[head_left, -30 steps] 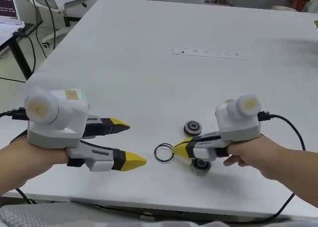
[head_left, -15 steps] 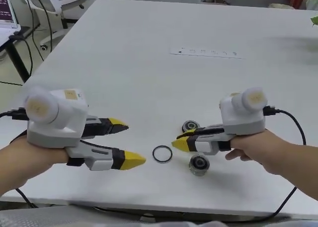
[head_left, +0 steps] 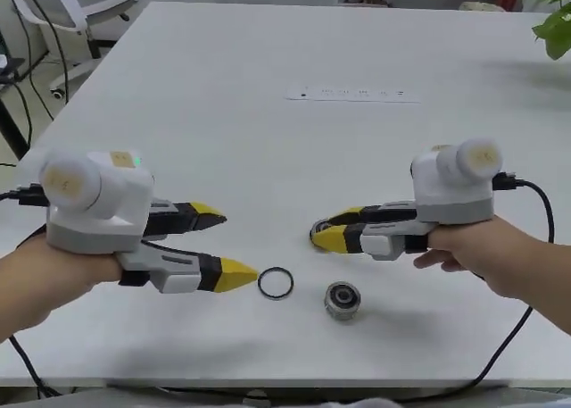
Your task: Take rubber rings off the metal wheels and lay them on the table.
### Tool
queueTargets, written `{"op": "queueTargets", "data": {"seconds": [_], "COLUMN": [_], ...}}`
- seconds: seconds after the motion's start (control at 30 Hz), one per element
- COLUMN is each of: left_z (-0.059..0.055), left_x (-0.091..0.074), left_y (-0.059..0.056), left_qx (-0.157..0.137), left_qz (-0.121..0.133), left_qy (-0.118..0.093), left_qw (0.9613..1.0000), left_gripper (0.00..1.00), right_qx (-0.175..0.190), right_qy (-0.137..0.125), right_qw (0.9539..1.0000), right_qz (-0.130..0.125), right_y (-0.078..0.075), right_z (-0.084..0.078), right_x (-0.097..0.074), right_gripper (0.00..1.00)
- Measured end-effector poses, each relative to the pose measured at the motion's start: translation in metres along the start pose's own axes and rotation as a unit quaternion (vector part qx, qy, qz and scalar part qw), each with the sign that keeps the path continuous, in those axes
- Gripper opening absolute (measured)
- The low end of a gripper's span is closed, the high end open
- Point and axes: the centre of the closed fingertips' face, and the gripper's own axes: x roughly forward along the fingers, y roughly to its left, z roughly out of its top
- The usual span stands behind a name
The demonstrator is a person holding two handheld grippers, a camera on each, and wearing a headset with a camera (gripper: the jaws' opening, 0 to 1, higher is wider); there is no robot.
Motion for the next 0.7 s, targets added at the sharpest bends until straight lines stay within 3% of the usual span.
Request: {"op": "queueTargets", "data": {"seconds": [0.33,0.7], "left_z": [0.009,0.014], "left_x": [0.014,0.036], "left_y": [0.010,0.014], "left_qx": [0.006,0.003], "left_qz": [-0.003,-0.007], "left_qy": [0.003,0.004], "left_qw": [1.0000,1.0000], "left_gripper": [0.59,0.59], "right_qx": [-0.010,-0.028], "right_qy": [-0.001,0.012], "right_qw": [0.9997,0.9990], "right_qz": [-0.022,-0.032], "right_y": [-0.014,-0.025], "right_z": [-0.003,-0.012], "right_x": [-0.012,-0.010], "right_gripper": [0.33,0.37]}}
